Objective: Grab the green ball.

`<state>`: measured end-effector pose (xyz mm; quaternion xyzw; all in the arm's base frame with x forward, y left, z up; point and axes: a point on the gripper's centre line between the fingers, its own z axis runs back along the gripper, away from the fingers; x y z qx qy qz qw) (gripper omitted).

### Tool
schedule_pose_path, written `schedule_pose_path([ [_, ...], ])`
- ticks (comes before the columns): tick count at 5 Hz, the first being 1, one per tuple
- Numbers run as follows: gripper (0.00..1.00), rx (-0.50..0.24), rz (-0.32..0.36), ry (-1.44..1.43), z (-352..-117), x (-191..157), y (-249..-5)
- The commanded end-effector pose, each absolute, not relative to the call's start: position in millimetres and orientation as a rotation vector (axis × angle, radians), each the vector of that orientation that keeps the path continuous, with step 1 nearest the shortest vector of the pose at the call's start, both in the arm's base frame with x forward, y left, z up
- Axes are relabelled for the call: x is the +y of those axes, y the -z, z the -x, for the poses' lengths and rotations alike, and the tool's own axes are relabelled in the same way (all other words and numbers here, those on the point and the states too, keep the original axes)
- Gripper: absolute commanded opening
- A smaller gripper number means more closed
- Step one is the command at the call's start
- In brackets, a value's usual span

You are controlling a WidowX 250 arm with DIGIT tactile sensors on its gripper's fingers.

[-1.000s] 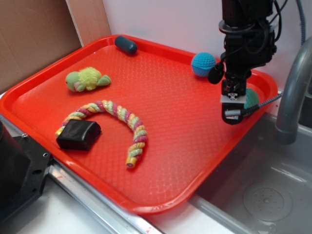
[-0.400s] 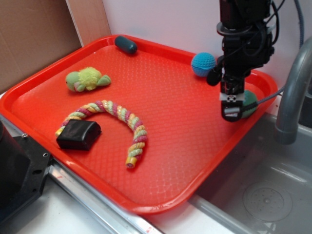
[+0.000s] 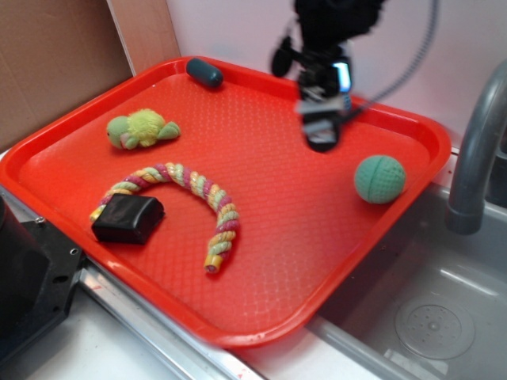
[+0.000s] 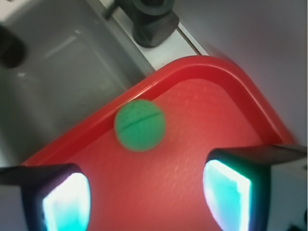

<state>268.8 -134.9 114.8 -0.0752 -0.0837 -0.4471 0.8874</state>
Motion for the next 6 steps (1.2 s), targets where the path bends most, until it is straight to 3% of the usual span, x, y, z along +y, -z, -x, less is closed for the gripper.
schedule_pose_path([
  [1,1.0,-0.179,0.166,0.986,-269,-158,-88],
  [2,1.0,-0.072,0.14,1.022,-268,-177,-54],
  [3,1.0,-0.028,0.086,0.989,-276,-184,-35],
  [4,1.0,-0.077,0.098,0.917,-280,-180,-46],
  [5,1.0,-0.073,0.099,0.862,-287,-180,-54],
  [6,1.0,-0.073,0.034,0.868,-290,-187,-52],
])
